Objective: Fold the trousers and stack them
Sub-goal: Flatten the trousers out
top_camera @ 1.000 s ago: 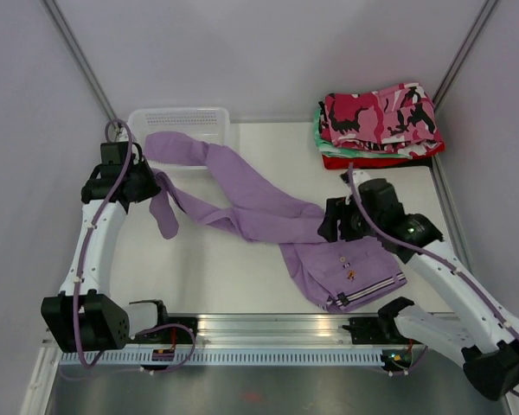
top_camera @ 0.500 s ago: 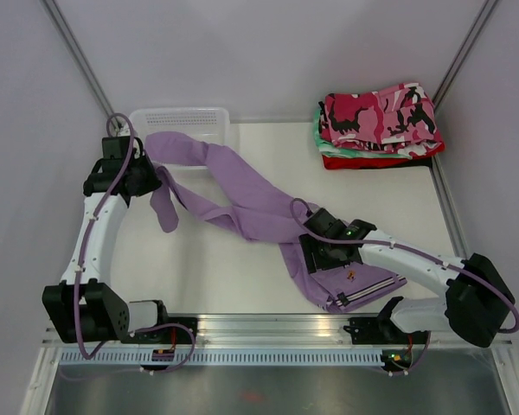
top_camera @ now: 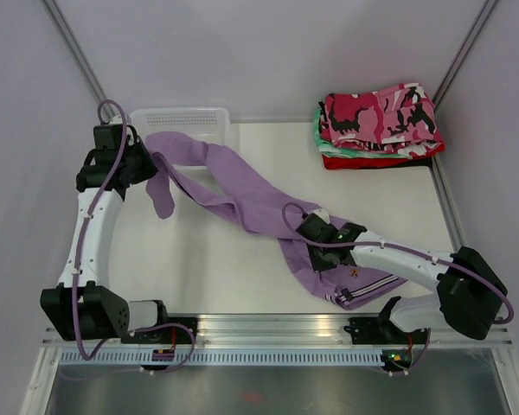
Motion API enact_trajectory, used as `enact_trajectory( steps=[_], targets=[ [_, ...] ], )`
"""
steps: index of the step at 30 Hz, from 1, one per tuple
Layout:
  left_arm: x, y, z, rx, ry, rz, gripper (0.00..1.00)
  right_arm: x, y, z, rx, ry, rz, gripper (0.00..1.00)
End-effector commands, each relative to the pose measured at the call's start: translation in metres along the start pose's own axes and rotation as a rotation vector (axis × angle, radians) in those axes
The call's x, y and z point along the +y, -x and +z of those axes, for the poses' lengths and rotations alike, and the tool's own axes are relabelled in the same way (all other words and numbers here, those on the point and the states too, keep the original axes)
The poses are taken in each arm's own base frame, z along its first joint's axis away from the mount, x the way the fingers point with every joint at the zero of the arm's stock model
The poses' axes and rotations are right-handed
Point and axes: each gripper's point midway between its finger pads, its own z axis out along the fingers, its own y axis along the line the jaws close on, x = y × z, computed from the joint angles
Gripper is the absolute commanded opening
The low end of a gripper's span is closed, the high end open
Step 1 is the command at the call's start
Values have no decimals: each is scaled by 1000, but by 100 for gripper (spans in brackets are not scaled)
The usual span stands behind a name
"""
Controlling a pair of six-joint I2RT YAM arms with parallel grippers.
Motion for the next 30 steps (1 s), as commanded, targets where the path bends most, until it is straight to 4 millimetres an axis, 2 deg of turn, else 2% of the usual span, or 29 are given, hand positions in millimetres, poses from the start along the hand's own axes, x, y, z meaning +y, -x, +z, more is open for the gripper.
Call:
enact_trajectory(
  steps=[1,3,4,6,8,9,11,13,14,15,16,17,18,19,20,21,22,24,26,27,28,29,30],
  targets=[
    [-9,36,-29,-113,-21,12,2,-14,33,-20,-117,-91,4,0],
    [-13,49,-48,-155,-28,14,2,-13,45,-36,-165,-81,15,0],
    [-16,56,-62,-190,-36,18,2,-9,58,-48,-204,-60,28,0],
    [-20,71,-88,-244,-45,27,2,-6,72,-71,-262,-24,37,0],
    [-17,89,-123,-337,-16,24,2,5,93,-102,-351,61,20,0],
    [-14,88,-134,-344,-1,22,2,11,97,-112,-369,109,6,0],
    [-10,97,-170,-426,16,16,2,8,104,-133,-433,127,-5,0],
    [-4,97,-192,-465,45,11,2,-21,109,-140,-484,1,22,0],
    [-4,100,-213,-514,38,8,2,-39,102,-144,-472,-65,38,0],
    [-3,99,-221,-518,41,12,2,-63,105,-148,-479,-139,111,0],
    [-7,104,-237,-552,22,13,2,-80,108,-162,-496,-180,153,0],
    [-9,104,-245,-560,10,10,2,-104,113,-171,-514,-229,228,0],
    [-12,104,-251,-566,-8,15,2,-116,118,-183,-543,-245,260,0],
    [-18,105,-263,-578,-44,21,2,-128,125,-207,-606,-256,308,1],
    [-23,106,-268,-583,-67,25,2,-146,127,-219,-630,-303,357,0],
    [-27,107,-272,-586,-88,29,2,-154,133,-240,-672,-317,381,0],
    [-37,108,-281,-595,-141,42,2,-163,129,-243,-646,-361,354,0],
    [-53,107,-285,-584,-229,57,2,-168,125,-242,-583,-390,331,0],
    [-54,112,-276,-583,-222,73,2,-142,126,-227,-534,-244,261,0],
    [-46,113,-252,-542,-171,67,2,-129,125,-211,-517,-175,232,0],
    [-46,116,-238,-524,-157,74,2,-118,122,-199,-496,-118,230,0],
    [-46,115,-224,-494,-155,73,2,-120,110,-178,-447,-135,234,0],
    [-52,108,-194,-414,-184,78,2,-122,109,-170,-442,-150,243,0]
  ],
)
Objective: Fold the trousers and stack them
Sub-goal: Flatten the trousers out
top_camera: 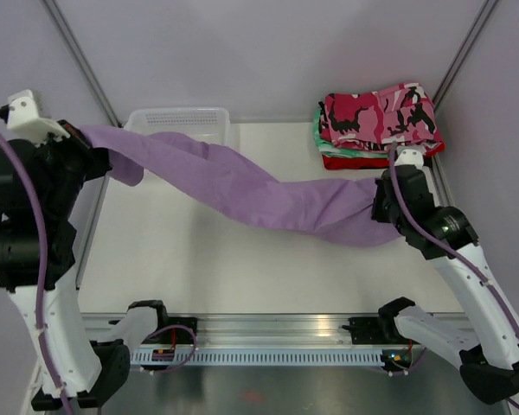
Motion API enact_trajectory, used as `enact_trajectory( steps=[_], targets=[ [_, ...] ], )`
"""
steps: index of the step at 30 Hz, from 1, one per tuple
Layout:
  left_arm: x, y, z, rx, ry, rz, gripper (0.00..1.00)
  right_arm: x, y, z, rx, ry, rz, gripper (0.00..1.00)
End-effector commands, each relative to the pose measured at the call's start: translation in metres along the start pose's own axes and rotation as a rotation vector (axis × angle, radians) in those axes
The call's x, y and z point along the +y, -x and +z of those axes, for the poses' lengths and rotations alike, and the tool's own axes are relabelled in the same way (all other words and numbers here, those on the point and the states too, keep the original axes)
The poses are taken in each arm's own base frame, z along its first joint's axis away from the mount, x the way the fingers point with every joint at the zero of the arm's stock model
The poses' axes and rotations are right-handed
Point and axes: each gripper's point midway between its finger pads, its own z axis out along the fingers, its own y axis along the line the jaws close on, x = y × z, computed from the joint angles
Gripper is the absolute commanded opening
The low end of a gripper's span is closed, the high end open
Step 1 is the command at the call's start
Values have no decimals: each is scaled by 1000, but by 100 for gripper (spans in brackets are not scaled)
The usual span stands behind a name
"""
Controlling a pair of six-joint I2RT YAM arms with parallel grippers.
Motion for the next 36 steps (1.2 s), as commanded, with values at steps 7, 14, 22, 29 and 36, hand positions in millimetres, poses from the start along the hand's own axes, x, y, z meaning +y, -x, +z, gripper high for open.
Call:
enact_trajectory(
  steps=[7,14,22,29,36],
  targets=[
    [14,-105,123,335,-4,9,2,17,-123,43,389,65,-49,0],
    [45,-155,140,431,106,41,2,24,-117,46,347,79,25,94],
    [66,-200,146,514,170,46,2,46,-129,106,393,87,-37,96],
    [57,-212,158,486,107,-11,2,144,-77,153,255,399,13,98],
    [93,-213,170,472,321,17,2,161,-142,209,365,325,-161,98]
  ],
)
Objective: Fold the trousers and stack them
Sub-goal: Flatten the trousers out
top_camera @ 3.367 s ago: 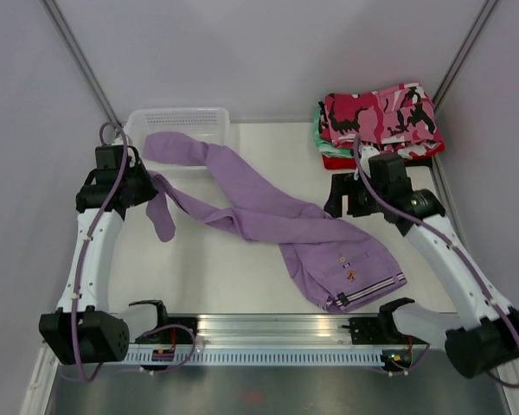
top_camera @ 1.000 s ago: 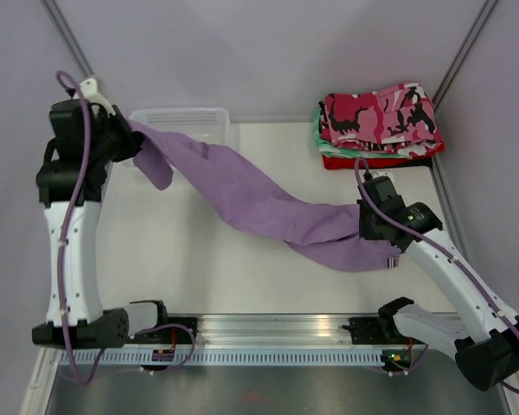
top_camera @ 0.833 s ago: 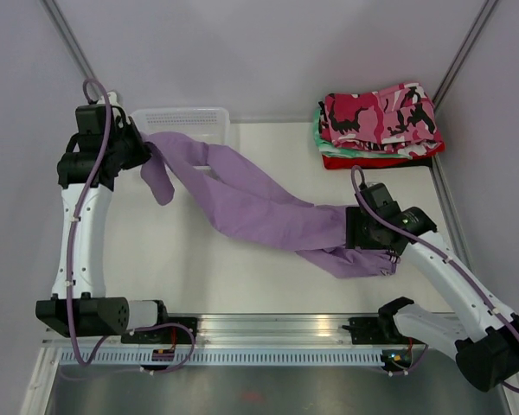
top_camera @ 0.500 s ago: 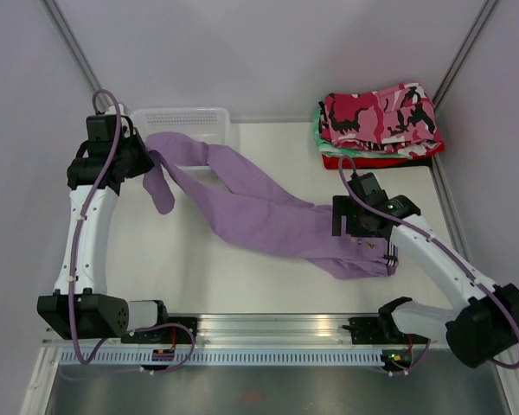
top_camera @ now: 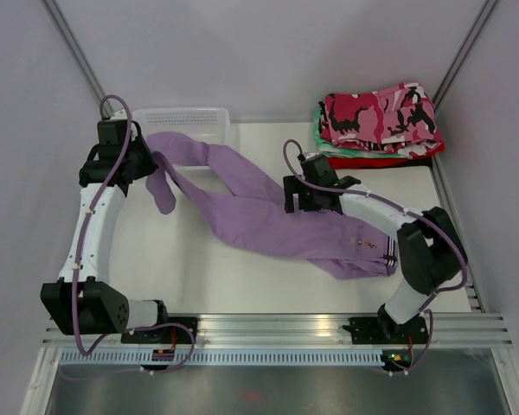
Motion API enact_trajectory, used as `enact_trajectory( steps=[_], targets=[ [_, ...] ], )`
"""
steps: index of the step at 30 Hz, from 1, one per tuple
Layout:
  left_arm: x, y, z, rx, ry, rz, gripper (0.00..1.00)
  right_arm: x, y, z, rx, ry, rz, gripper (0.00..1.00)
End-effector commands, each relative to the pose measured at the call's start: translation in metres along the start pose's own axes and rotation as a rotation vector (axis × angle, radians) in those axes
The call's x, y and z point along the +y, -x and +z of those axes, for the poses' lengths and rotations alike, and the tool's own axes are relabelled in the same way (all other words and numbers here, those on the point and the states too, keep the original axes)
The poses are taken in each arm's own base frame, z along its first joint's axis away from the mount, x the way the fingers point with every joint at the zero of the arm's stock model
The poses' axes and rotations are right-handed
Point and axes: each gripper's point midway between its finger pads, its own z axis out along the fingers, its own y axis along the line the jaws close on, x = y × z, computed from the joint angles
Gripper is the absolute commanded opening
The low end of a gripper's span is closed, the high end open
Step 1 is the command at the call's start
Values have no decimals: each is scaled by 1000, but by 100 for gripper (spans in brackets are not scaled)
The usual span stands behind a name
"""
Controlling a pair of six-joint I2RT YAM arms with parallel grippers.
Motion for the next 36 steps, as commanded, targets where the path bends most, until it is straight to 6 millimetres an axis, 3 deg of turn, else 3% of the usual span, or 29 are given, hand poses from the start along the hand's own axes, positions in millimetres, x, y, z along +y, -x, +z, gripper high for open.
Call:
enact_trajectory(
  steps=[1,2,6,7,10,12,15,19,24,26,29,30,32,33,35,36],
  targets=[
    [27,18,2,-83,173,-43,2,-6,-26,35,47,-11,-46,97],
    [43,11,-3,-90,251,-52,2,-12,-45,43,86,-25,-49,96],
    [66,-9,-28,-135,336,-112,4,-7,-86,47,175,1,-44,84],
    [66,-17,-31,-127,324,-116,6,-6,-102,44,203,1,-57,76],
    [56,-15,-59,-164,259,-138,2,5,-136,31,268,47,-76,61],
    [48,-6,-82,-204,211,-151,2,15,-145,17,264,87,-82,53],
    [47,6,-119,-272,194,-157,2,29,-177,-3,300,162,-91,41],
    [40,16,-154,-380,123,-131,2,26,-215,-29,359,191,-110,25],
    [21,9,-146,-376,-1,-71,2,47,-230,-75,325,312,-172,16],
    [22,7,-130,-350,12,-59,2,43,-226,-89,284,300,-169,15],
    [25,1,-99,-298,39,-73,2,29,-202,-98,206,202,-185,24],
    [22,-2,-91,-278,27,-78,2,38,-177,-105,141,201,-193,38],
    [15,-18,-66,-202,-7,-128,2,45,-145,-110,57,172,-186,55],
    [14,-20,-59,-200,-14,-151,2,66,-109,-123,-26,205,-163,71],
    [19,-42,-32,-142,16,-203,2,89,-75,-123,-81,218,-170,85],
    [19,-40,-26,-157,10,-212,2,110,-36,-138,-164,247,-149,91]
  ],
)
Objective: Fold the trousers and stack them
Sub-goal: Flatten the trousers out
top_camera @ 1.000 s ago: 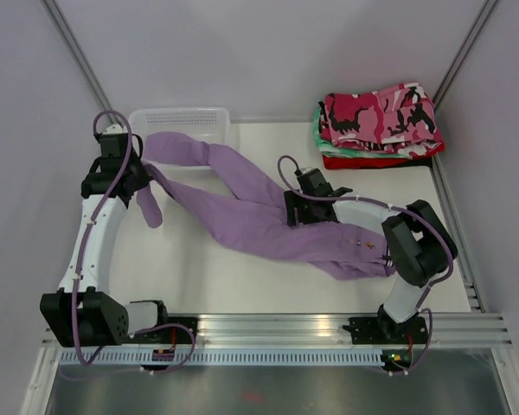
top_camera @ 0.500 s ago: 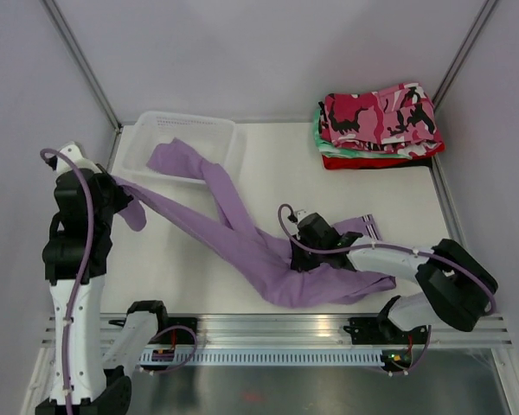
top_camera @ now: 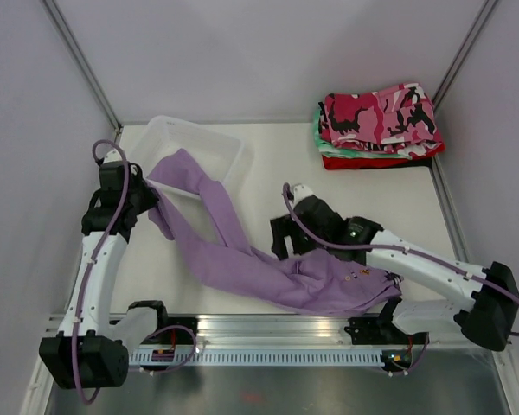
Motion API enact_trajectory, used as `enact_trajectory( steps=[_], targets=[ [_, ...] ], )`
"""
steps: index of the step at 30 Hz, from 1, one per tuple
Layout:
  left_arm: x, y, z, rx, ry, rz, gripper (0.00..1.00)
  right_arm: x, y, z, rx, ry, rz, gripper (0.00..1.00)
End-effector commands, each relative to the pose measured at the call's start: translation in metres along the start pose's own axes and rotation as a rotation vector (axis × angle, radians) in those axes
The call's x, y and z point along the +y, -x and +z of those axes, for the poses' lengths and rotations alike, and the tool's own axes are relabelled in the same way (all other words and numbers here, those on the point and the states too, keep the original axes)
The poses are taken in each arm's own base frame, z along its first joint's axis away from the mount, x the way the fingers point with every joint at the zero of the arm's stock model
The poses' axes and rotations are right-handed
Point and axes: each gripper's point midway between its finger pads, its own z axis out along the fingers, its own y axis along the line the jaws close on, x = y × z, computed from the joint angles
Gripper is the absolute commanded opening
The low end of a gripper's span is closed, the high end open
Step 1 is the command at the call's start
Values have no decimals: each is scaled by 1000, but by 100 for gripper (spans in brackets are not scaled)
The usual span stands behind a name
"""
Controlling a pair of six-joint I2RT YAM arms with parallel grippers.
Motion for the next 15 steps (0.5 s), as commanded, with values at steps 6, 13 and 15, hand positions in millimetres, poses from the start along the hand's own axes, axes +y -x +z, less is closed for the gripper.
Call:
enact_trajectory(
  steps=[6,13,15],
  targets=[
    [-24,-29,30,17,-164,-96,2,45,217,22,-456,-36,216,98],
    [14,-41,21,76,50,-91,2,138,209,111,-313,337,-294,98],
    [17,-38,14,65,66,-100,2,126,194,134,-222,251,-349,98]
  ],
)
